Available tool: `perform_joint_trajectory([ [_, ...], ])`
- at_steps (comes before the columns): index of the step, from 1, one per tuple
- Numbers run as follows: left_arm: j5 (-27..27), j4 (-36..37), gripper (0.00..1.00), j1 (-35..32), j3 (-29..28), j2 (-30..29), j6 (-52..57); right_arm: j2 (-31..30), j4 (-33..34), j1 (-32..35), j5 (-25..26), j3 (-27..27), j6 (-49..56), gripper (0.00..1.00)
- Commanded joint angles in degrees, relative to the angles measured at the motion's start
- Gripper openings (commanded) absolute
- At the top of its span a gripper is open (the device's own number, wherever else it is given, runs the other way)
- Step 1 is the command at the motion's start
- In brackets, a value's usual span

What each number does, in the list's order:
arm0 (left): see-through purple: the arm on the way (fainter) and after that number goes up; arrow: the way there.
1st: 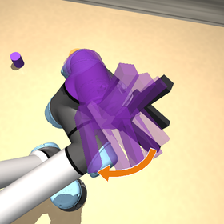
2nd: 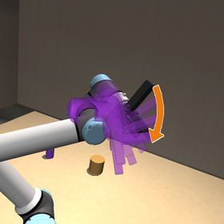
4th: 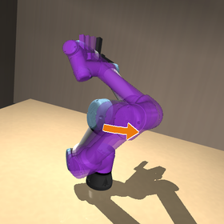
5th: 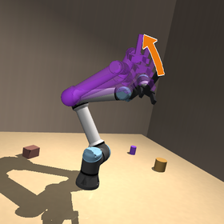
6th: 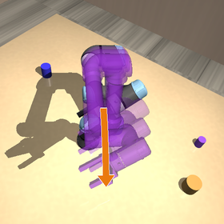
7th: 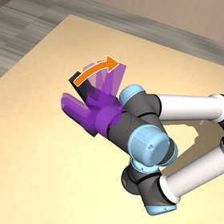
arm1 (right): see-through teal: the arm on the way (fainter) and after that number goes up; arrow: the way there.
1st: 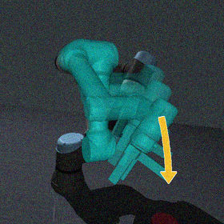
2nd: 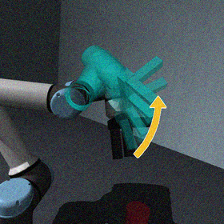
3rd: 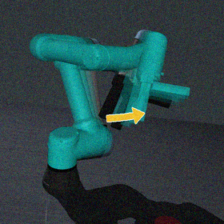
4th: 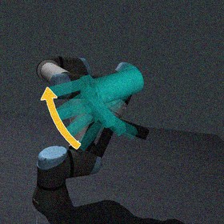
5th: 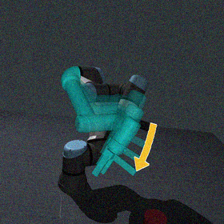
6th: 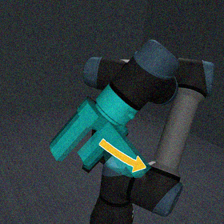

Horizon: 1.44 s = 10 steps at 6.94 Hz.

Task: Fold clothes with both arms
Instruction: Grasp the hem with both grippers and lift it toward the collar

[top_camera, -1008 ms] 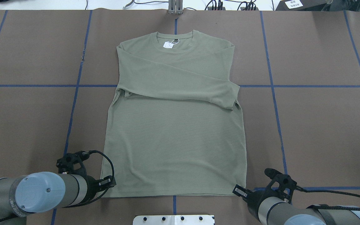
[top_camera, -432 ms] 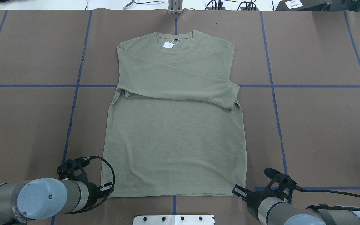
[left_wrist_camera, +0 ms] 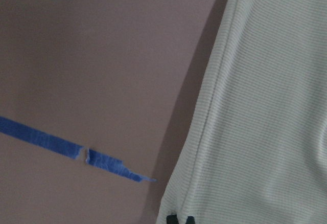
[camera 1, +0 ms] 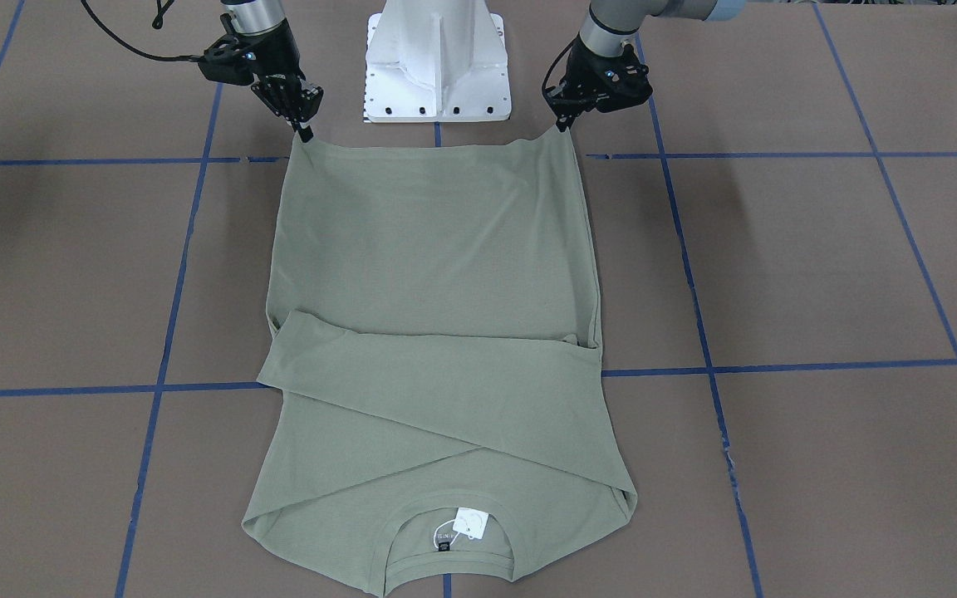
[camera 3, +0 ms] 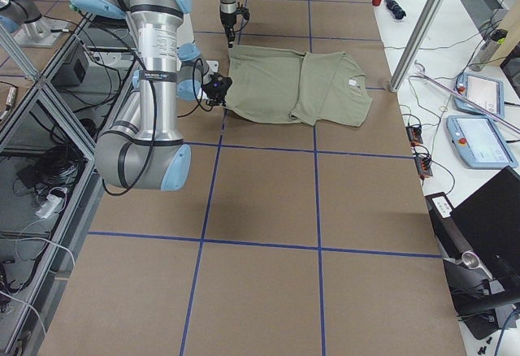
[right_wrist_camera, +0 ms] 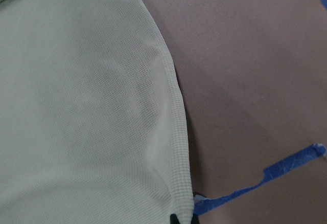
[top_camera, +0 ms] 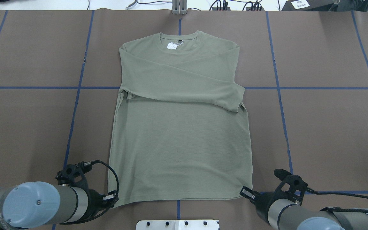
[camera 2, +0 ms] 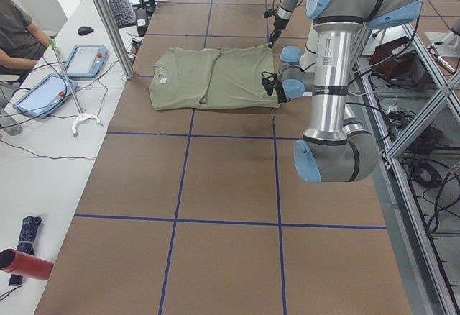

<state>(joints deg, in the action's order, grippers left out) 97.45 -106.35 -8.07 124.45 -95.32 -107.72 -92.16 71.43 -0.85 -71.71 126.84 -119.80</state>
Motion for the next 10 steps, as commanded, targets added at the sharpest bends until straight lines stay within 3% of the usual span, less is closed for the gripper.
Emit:
perform_joint_trajectory([
  [1, 4.66, 4.65, 0.0, -0.97, 9.19, -0.74, -1.34, -4.16, -0.06, 2.15, -0.36, 6.03, 0.27, 0.0],
  [2, 5.81, 5.79, 0.0, -6.55, 8.79, -2.58, -0.48, -3.21, -0.06, 4.6, -0.88, 5.79, 0.88, 0.0],
  [3, 8.61, 8.58, 0.0, -15.13, 4.44, -9.03, 5.44, 0.63, 0.29, 10.54, -4.1, 4.75, 5.76, 0.0],
  [4, 10.37, 11.74, 0.0, -20.52, -1.52, -14.84, 10.64, 4.93, 0.99, 19.04, -10.84, 1.25, 12.25, 0.0],
  [5, 10.57, 11.69, 0.0, -24.41, -6.28, -16.99, 15.39, 11.93, 1.08, 28.44, -20.48, -5.74, 18.75, 0.0],
  [6, 10.57, 11.08, 0.0, -29.58, -10.51, -19.1, 20.4, 18.36, 1.08, 35.32, -25.97, -13.29, 22.65, 0.0],
  [8, 10.57, 1.65, 0.0, -35.58, -25.68, -23.33, 26.66, 28.13, 0.82, 42.92, -27.34, -28.58, 30.64, 0.0],
  [10, 10.48, -7.1, 0.0, -38.59, -37.83, -27.44, 27.12, 37.53, 0.47, 46.45, -27.6, -43.62, 34.8, 0.0],
])
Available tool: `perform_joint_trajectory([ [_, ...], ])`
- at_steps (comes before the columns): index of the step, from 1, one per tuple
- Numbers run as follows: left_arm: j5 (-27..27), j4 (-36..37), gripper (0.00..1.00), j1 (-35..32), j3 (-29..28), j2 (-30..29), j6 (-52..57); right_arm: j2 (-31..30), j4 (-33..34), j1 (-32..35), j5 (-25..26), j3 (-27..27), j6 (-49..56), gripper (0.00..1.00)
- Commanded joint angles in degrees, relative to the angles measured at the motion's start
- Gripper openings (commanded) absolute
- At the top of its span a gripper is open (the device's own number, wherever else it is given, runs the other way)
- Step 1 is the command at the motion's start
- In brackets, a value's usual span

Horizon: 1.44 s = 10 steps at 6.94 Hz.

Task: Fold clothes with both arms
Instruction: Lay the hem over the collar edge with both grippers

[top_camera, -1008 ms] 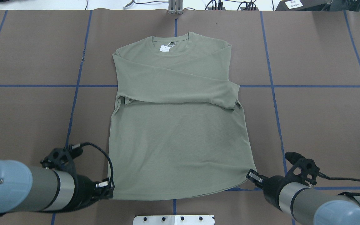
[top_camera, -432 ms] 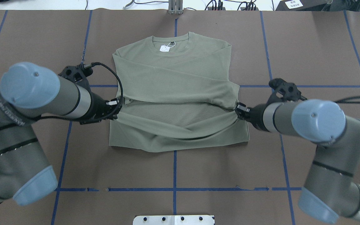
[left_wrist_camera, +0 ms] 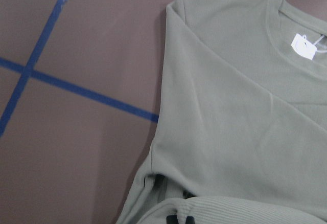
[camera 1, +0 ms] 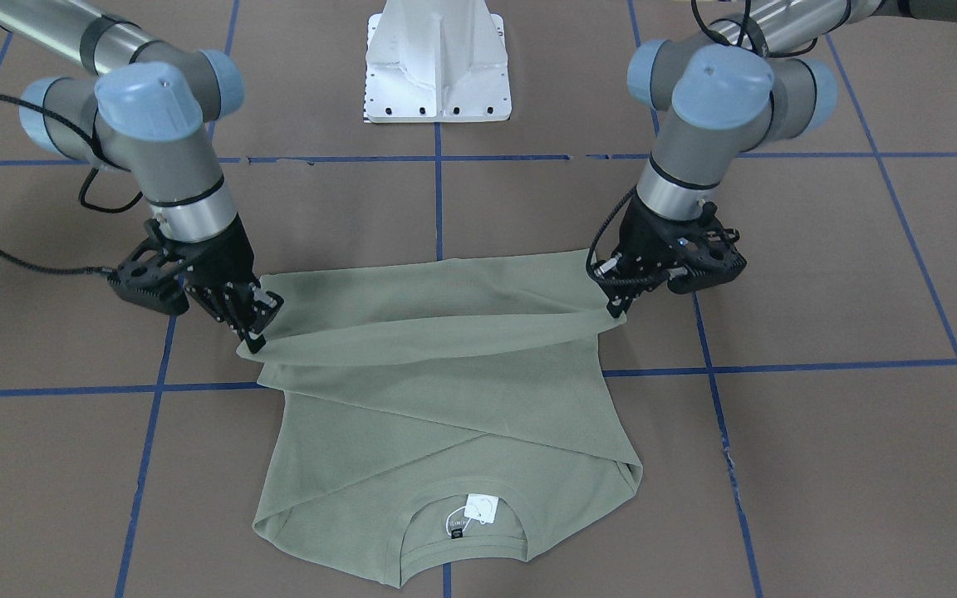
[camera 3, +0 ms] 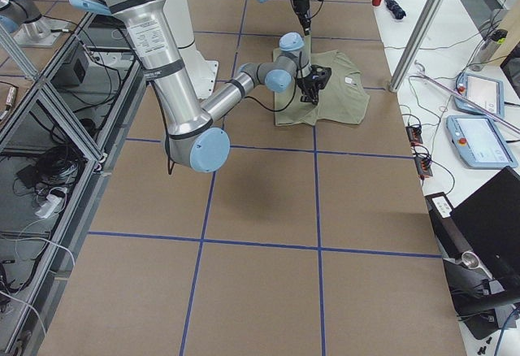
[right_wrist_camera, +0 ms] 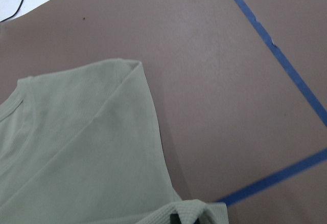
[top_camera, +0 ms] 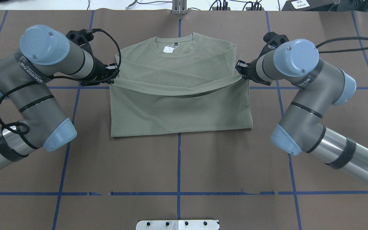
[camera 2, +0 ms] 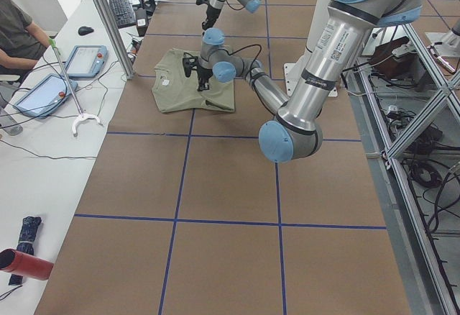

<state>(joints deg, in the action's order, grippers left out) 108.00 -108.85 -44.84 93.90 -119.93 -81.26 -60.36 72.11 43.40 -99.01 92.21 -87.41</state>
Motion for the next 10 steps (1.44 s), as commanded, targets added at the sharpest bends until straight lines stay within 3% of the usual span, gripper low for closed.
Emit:
perform_joint_trajectory([
  [1, -0.15, -6.97, 0.0, -2.61, -11.42, -4.16, 2.4, 10.56, -0.65, 2.65, -0.48, -17.07, 3.12, 0.0],
  [5, -2.6, -18.64, 0.0, -4.11, -25.13, -8.82, 2.95, 16.75, -2.15, 3.44, -0.49, -26.35, 3.39, 0.0],
  [7, -3.93, -21.21, 0.0, -4.11, -27.8, -9.45, 2.95, 17.55, -6.51, 3.8, -0.31, -30.74, 3.74, 0.0],
  [10, -3.85, -21.67, 0.0, -4.03, -27.81, -9.36, 2.86, 17.73, -7.51, 3.8, -0.31, -31.73, 4.18, 0.0],
])
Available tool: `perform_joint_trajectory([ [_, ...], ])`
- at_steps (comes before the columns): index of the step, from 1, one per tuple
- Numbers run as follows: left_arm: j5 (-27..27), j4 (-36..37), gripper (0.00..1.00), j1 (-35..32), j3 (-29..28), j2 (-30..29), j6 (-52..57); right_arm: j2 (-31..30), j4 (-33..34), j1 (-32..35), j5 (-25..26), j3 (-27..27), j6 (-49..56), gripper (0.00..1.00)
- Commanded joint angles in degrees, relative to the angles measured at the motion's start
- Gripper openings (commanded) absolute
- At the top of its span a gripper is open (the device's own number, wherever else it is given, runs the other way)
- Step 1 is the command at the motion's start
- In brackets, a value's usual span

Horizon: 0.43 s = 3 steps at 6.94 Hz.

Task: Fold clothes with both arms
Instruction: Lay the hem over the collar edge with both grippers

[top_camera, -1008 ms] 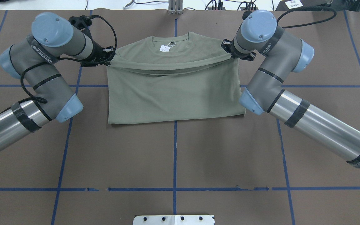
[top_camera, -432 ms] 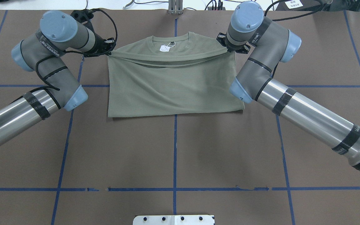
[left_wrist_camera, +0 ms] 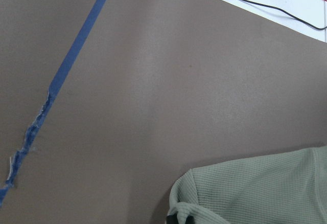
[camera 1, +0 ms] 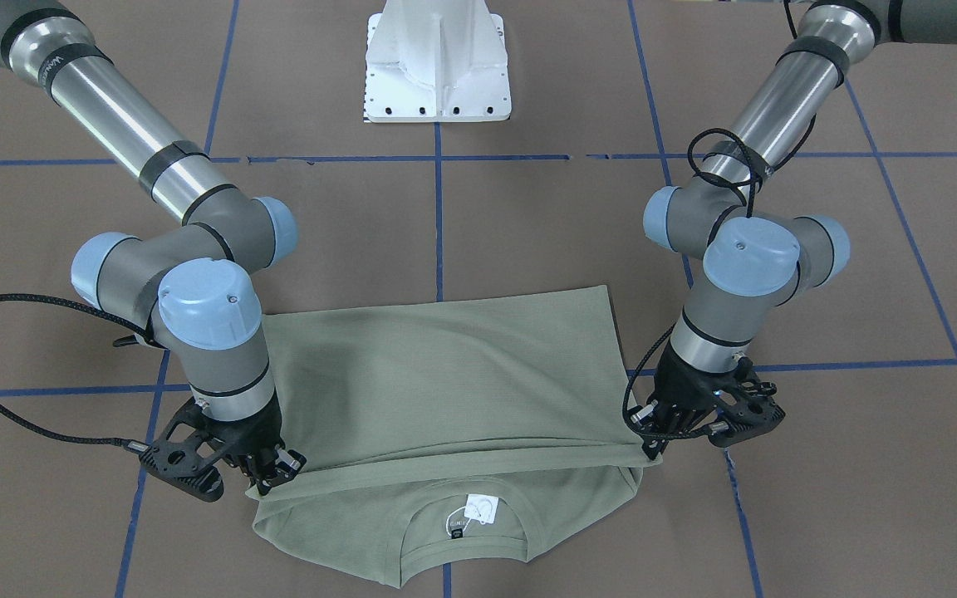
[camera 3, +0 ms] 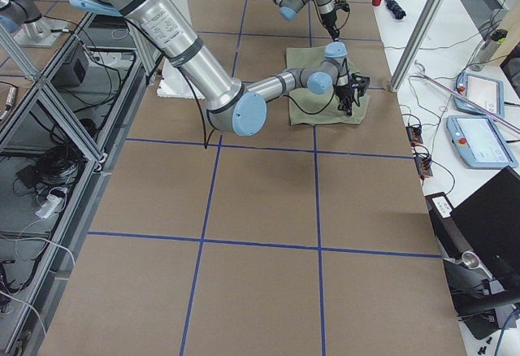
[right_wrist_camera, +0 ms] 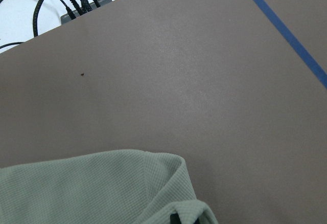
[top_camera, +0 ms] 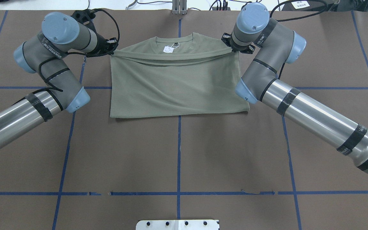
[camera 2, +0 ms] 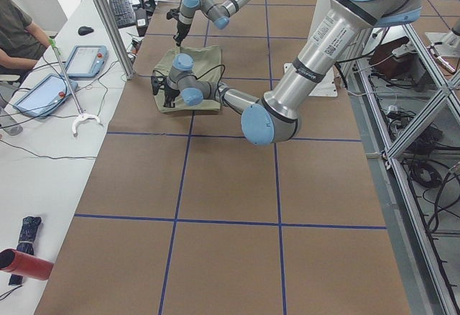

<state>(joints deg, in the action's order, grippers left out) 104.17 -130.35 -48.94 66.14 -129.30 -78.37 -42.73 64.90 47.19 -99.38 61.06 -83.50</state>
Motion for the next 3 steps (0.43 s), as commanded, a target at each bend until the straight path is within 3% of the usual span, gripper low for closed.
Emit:
perform_joint_trajectory([
  [1, -0.01, -0.25, 0.0, -0.01, -0.04, 0.1, 0.06, 0.19, -0.3, 0.09, 0.07, -0.94, 0.53, 0.0],
  [2, -0.01, -0.25, 0.4, -0.01, -0.04, 0.18, 0.06, 0.27, -0.3, 0.0, 0.07, -0.95, 0.7, 0.73],
  [3, 0.07, -0.25, 0.48, -0.01, -0.04, 0.18, 0.06, 0.36, -0.3, 0.09, 0.07, -0.6, 0.36, 0.76],
])
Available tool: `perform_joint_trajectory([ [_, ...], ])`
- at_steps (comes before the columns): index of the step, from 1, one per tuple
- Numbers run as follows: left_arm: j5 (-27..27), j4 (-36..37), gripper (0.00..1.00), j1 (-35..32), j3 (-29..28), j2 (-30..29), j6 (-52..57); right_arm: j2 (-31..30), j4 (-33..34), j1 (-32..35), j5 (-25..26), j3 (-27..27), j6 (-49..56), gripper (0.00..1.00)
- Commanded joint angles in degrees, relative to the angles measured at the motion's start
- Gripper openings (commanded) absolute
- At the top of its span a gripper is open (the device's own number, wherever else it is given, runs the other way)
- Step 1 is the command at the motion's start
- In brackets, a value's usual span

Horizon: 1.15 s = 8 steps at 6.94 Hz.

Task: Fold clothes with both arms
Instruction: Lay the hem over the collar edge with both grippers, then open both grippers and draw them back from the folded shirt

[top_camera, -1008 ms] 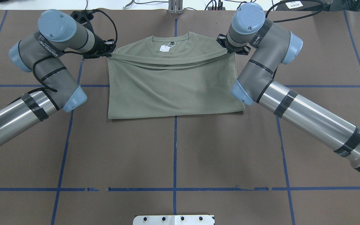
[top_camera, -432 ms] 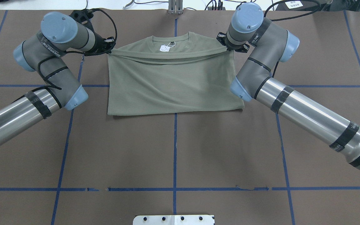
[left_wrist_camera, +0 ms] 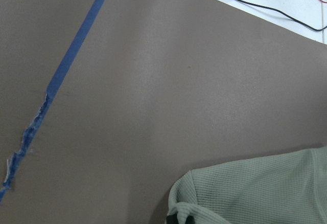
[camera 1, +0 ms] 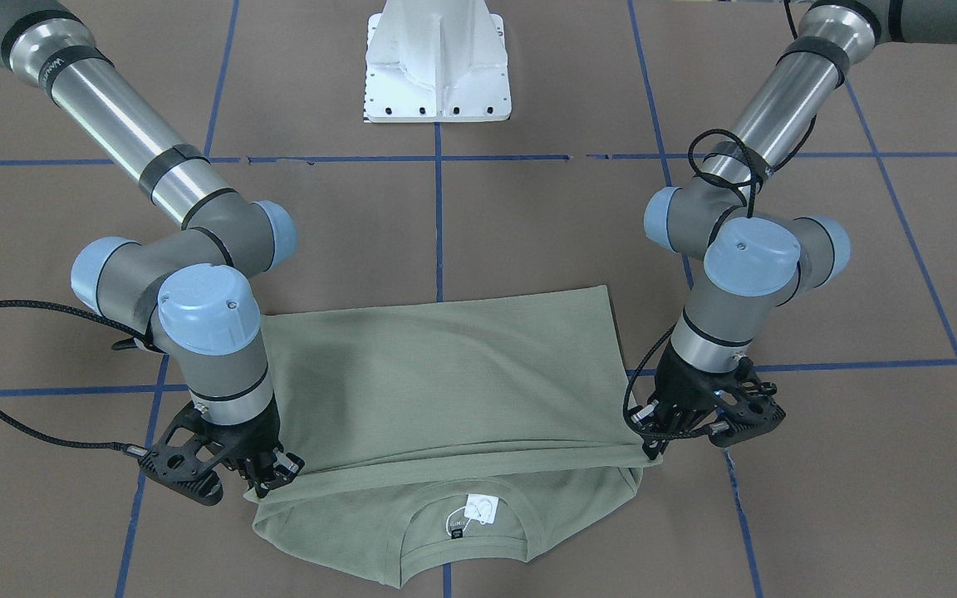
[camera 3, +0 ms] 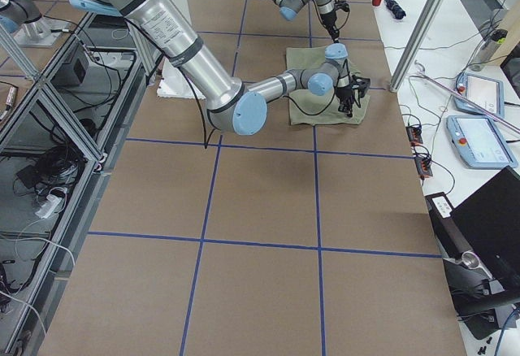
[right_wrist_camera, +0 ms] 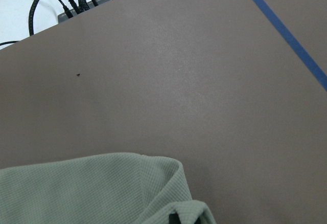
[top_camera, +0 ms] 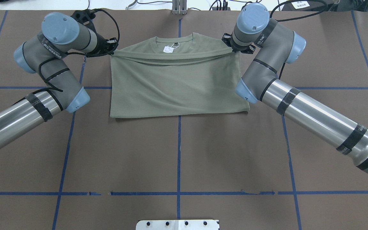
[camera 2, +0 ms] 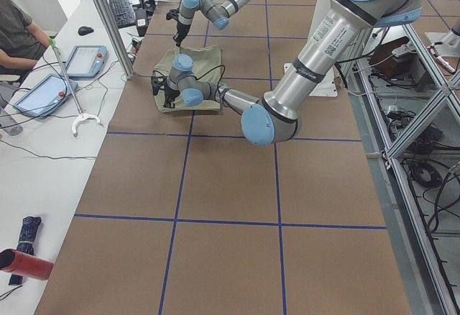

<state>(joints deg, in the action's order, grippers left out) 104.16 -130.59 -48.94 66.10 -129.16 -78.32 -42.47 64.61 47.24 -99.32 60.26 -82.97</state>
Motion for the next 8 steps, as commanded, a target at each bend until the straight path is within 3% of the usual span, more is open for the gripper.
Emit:
perform_joint_trajectory([
  [1, 0.08, -0.28, 0.49, -0.01, 0.17, 0.31, 0.01, -0.24, -0.01, 0.22, 0.0, 1.95, -0.34, 1.0],
  [2, 0.25, -2.19, 0.5, -0.19, 0.26, 0.4, 0.1, -2.07, -0.1, 0.31, -0.17, 5.36, -0.35, 1.0],
  [4, 0.51, -2.3, 0.5, -0.45, 1.84, 0.57, 0.1, -16.07, -0.1, -0.12, -4.28, 24.19, -2.27, 1.0],
  [5, 0.6, -2.3, 0.5, -0.54, 3.67, 1.88, 0.1, -22.07, -0.45, -1.43, -4.83, 30.38, -6.89, 1.0],
  [7, 1.82, -2.39, 0.49, -0.54, 4.48, 2.68, 0.1, -27.64, -0.62, -6.34, -4.13, 36.92, -17.53, 1.0],
  [8, 2.09, -2.21, 0.49, -0.54, 4.66, 2.77, 0.1, -28.19, -0.62, -8.63, -2.21, 36.77, -18.79, 1.0],
])
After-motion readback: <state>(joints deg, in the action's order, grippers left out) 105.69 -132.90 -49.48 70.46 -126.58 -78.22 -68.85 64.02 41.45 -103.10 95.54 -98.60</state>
